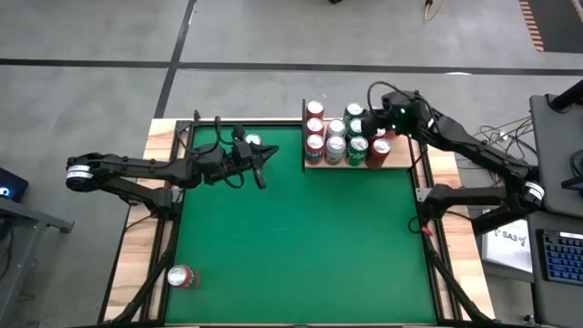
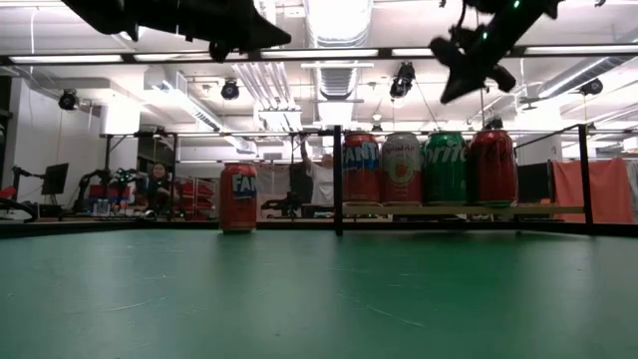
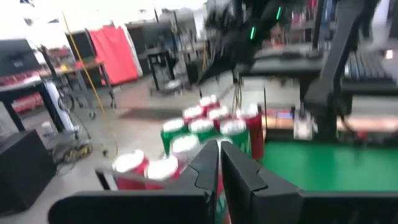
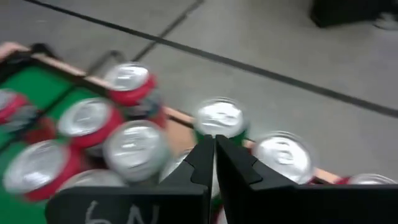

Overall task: Place canned beverage on shelf
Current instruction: Put the red soda can on the shelf aligned with the other red soda can

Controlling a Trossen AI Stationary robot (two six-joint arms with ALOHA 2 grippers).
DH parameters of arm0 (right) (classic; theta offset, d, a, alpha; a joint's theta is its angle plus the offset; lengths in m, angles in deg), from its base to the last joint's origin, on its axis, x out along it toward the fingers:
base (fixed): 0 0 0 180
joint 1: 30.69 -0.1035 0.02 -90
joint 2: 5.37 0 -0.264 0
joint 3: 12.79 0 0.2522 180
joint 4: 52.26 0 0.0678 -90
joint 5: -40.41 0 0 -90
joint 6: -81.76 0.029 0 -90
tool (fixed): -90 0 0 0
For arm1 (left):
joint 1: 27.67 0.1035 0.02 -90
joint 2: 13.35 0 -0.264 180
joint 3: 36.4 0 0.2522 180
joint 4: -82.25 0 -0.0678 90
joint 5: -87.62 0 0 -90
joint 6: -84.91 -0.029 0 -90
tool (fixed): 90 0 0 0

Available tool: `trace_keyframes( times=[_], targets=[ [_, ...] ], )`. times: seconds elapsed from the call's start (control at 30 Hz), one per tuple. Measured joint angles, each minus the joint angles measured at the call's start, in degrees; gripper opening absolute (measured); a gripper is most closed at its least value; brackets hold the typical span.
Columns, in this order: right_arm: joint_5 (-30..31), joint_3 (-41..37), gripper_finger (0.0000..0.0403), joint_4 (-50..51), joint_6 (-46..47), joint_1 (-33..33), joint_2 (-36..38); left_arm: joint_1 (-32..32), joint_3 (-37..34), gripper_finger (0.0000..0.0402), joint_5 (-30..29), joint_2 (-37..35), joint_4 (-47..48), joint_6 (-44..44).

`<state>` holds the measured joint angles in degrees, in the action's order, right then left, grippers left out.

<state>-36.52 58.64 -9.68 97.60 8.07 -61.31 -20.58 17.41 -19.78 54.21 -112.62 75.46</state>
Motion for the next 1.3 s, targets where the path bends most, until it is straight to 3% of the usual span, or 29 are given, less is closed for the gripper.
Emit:
trace_keyframes(
  times=[0.1,0.23,0.33,0.5,0.67,1.0,1.17,1.3],
  targets=[
    [-0.05,0.02,0.0009,-0.03,0.00,-4.49,1.80,0.00,0.46,0.0001,-0.25,-1.17,8.74,0.16],
    [-0.03,0.02,0.0009,-0.16,0.00,-10.79,3.59,0.04,6.62,0.0001,-4.65,-3.32,31.86,5.33],
    [0.48,0.04,0.0009,-0.69,-0.01,-14.52,3.82,0.09,13.19,0.0001,-4.73,-3.11,49.07,9.38],
    [2.86,0.04,0.0009,-0.93,-1.29,-18.06,2.72,0.53,19.37,0.0001,-3.34,-1.38,63.66,9.31],
    [4.99,0.04,0.0009,-0.90,-1.99,-18.77,1.83,4.12,18.14,0.0001,2.69,-0.52,64.44,6.29],
    [4.99,0.04,0.0009,-0.86,-3.02,-18.77,1.63,15.37,14.58,0.0013,3.71,4.00,54.28,4.29],
    [4.97,0.04,0.0009,-0.83,-2.96,-18.77,1.63,20.16,14.58,0.0085,10.97,5.05,54.19,0.58],
    [4.97,0.02,0.0009,-0.81,-2.92,-18.77,1.50,22.78,14.58,0.0173,11.37,6.17,54.27,-1.81]
  ],
)
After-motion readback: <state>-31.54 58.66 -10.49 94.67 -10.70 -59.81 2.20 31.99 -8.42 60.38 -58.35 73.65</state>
